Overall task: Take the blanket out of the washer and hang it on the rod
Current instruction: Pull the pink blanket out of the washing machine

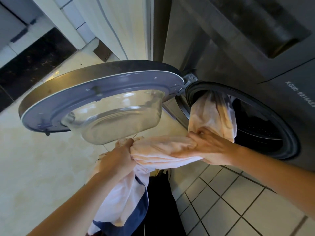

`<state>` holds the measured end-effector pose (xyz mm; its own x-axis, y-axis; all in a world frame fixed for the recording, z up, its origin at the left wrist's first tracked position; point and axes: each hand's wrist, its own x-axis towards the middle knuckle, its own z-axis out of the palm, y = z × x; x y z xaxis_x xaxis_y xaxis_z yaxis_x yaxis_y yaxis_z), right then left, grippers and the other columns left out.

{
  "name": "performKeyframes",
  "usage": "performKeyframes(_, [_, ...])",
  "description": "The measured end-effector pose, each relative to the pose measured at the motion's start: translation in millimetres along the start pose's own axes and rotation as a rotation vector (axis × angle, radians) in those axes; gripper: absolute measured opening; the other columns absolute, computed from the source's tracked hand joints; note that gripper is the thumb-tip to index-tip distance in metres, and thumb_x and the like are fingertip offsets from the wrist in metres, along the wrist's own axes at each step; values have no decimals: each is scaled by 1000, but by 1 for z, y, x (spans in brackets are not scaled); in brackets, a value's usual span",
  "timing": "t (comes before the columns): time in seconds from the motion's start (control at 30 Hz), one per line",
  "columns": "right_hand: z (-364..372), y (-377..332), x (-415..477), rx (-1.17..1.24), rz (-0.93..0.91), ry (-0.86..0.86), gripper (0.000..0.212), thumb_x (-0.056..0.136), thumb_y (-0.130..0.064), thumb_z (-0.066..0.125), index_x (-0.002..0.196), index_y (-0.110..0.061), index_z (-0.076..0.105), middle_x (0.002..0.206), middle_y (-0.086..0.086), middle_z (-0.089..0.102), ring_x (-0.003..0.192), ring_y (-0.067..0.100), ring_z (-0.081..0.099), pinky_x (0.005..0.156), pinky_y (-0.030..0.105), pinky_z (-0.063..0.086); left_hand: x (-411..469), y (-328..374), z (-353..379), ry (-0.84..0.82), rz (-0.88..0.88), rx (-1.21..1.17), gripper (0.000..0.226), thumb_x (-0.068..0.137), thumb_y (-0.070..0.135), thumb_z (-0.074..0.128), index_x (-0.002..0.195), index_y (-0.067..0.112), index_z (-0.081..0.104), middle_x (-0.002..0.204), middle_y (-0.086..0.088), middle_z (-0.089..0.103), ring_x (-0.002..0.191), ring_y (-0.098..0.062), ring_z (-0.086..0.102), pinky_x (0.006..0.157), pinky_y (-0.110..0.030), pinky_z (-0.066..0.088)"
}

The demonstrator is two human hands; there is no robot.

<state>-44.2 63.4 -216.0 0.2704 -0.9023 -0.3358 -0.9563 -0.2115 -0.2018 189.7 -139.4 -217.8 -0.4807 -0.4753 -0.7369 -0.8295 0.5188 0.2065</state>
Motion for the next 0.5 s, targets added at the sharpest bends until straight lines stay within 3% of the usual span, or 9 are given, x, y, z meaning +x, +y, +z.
performKeyframes(0.07, [0,1,0,-18,10,-14,97,73,-4,54,144,-55,11,94,7,46,69,24,51,76,46,48,3,1,2,-4,7,35,25,84,47,44,106,43,32,100,1,59,84,-27,63,76,-38,48])
performKeyframes(0.2, [7,-4,7,-117,96,-64,97,66,-5,63,141,-53,26,88,8,50,59,21,46,61,41,47,2,4,0,-23,32,75,42,78,43,49,117,44,32,107,0,56,87,-28,62,68,-34,45])
performKeyframes(0.27, [13,-11,16,-89,137,-141,89,69,-6,56,139,-53,29,89,8,51,64,23,49,60,39,42,1,7,1,-41,47,77,51,75,42,50,121,46,29,113,-3,56,86,-28,63,63,-32,45])
performKeyframes(0.33, [13,-19,29,-66,186,-143,74,70,-9,48,132,-49,43,88,7,52,65,24,53,59,39,41,2,11,5,-46,18,69,56,75,43,50,124,49,24,121,-6,52,84,-28,63,62,-32,46])
performKeyframes(0.4, [0,-27,41,-47,224,-137,60,73,-12,55,125,-42,51,95,8,54,69,24,57,65,43,44,2,17,9,-42,-54,76,58,77,41,52,127,49,23,128,-7,45,82,-28,62,65,-34,48])
performKeyframes(0.5, [-14,-43,55,61,325,-183,61,83,-14,55,137,-30,33,119,13,44,89,32,58,84,48,39,1,25,14,-9,-107,80,56,83,34,50,133,40,26,113,-3,50,86,-28,63,73,-38,50])
